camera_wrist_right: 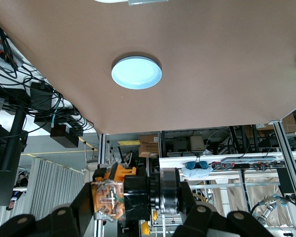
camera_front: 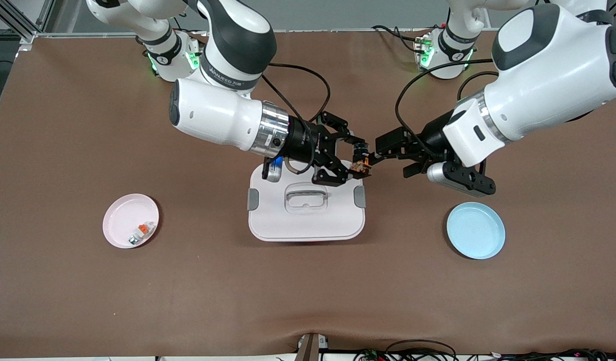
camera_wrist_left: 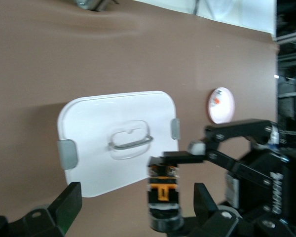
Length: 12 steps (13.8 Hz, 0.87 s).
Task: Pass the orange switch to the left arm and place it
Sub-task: 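Reach the left gripper to the switch held by the right gripper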
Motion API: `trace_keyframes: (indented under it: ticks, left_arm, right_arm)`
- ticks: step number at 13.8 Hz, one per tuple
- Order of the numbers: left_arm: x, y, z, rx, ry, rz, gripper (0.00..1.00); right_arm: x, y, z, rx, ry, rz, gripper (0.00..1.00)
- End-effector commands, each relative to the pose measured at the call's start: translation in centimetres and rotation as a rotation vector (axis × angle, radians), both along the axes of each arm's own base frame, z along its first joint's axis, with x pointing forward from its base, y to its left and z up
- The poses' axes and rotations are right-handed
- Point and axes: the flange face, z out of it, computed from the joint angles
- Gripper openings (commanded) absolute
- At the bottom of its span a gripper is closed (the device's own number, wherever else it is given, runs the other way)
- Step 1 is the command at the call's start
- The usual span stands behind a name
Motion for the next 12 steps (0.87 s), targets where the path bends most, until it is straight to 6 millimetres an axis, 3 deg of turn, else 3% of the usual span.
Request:
trace_keyframes:
  ticks: [1, 7, 12]
  left_arm:
    - [0.9, -0.3, -0.9, -0.06, -0.016, -0.074, 1.0]
    - [1.4, -0.9, -3.1, -0.052, 0.006, -0.094, 0.96]
    - [0.5, -3.9, -4.8, -0.047, 0.053, -0.113, 0.95]
  right_arm:
    - [0.3, 0.3, 0.5, 0.015, 0.004, -0.01, 0.0]
    - [0.3, 0.3, 0.4, 0.013, 0.003, -0.009, 0.0]
    - [0.2, 0.4, 0.4, 0.012, -0.001, -0.006, 0.0]
